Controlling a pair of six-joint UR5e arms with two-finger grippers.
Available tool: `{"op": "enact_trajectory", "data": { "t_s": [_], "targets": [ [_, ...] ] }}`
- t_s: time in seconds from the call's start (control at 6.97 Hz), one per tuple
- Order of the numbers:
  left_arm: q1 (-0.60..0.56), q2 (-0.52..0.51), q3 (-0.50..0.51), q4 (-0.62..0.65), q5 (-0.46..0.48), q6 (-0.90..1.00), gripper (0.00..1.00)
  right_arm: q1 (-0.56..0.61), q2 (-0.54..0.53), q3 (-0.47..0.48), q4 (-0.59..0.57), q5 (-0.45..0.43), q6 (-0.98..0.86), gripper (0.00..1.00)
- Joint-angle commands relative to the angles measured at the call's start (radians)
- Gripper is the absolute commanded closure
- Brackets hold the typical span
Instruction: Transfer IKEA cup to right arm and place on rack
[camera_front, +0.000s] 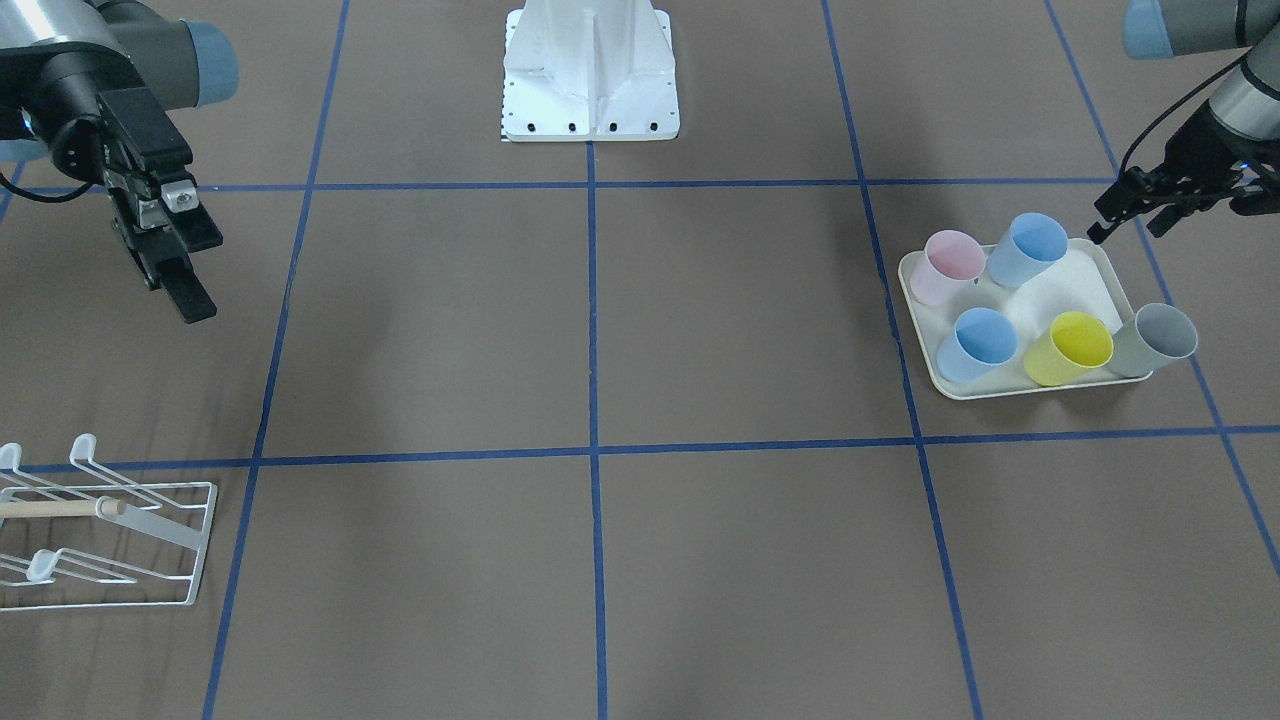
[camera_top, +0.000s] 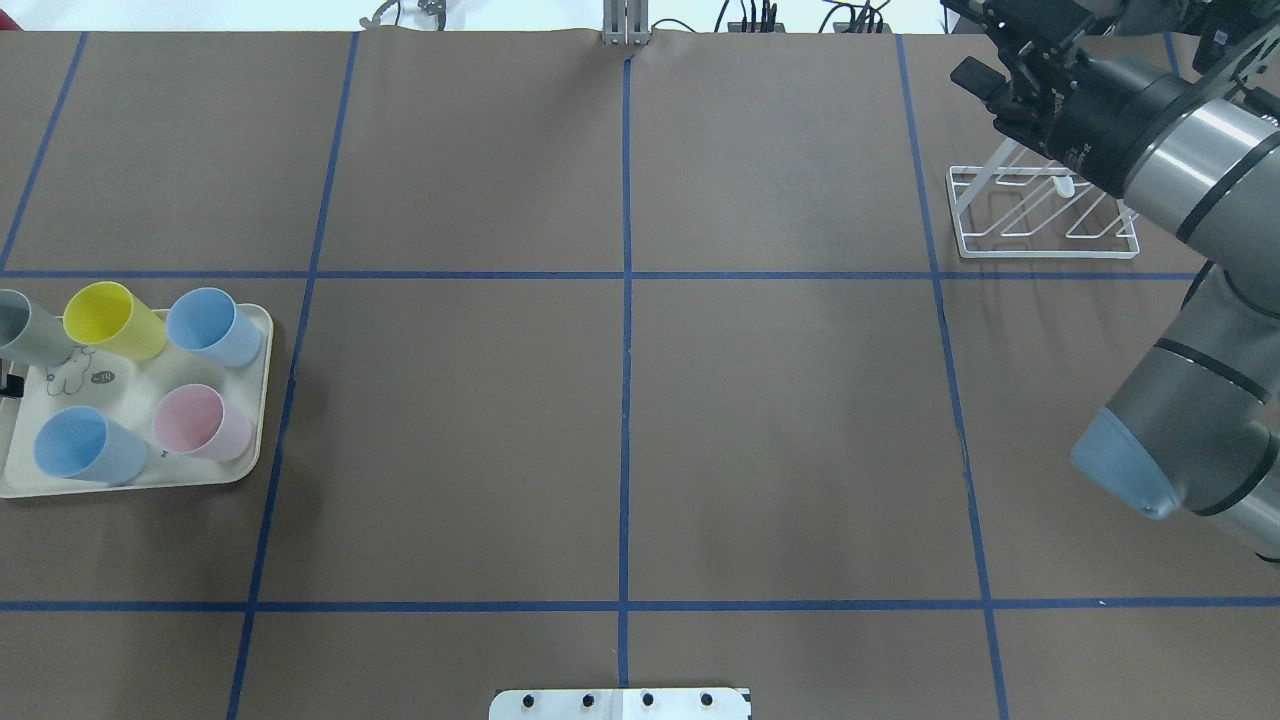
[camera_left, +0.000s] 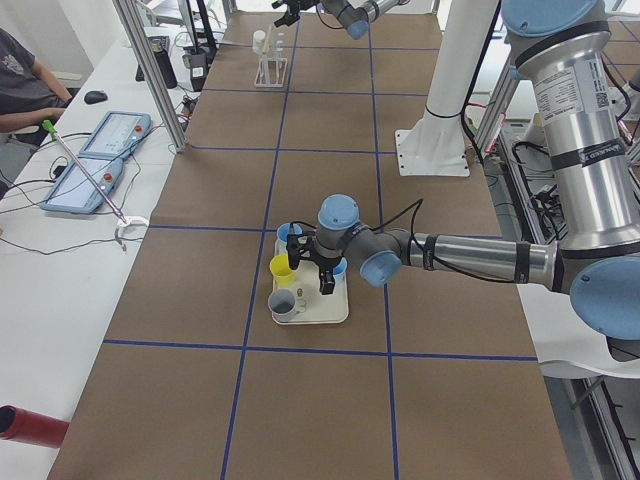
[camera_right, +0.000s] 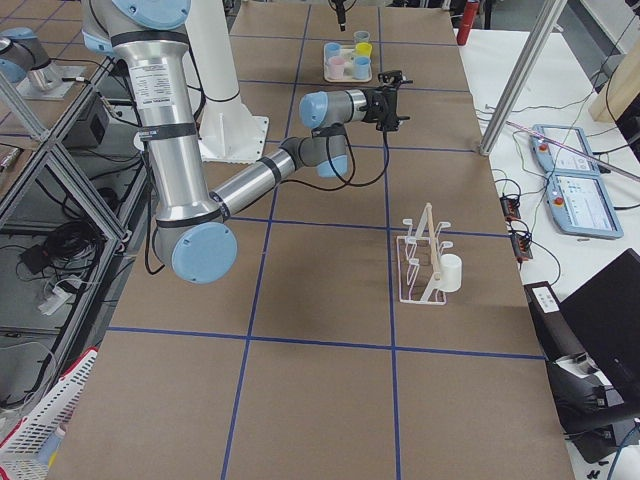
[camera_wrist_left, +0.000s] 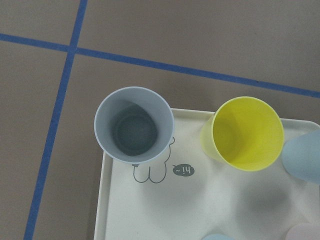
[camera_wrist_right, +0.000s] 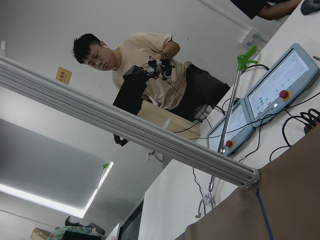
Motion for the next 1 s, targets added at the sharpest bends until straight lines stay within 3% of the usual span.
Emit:
{"op": "enact_trajectory", "data": {
  "t_s": [0.0, 0.43, 0.57, 0.86],
  "targets": [
    [0.053, 0.001, 0.001, -0.006, 0.002, -0.017, 0.0, -0.01, 0.0, -0.003, 0.007, 0.0, 0.001, 0.0],
    [0.094, -0.005, 0.032, -0.004, 0.01, -0.013, 0.03, -0.016, 0.0, -0.003, 0.007, 0.0, 0.001, 0.0],
    [0.111, -0.007, 0.034, -0.003, 0.012, -0.013, 0.11, -0.017, 0.0, -0.003, 0.007, 0.0, 0.001, 0.0],
    [0.116, -0.01, 0.049, -0.001, 0.01, -0.014, 0.41, -0.017, 0.0, -0.001, 0.007, 0.0, 0.001, 0.0]
  ]
}}
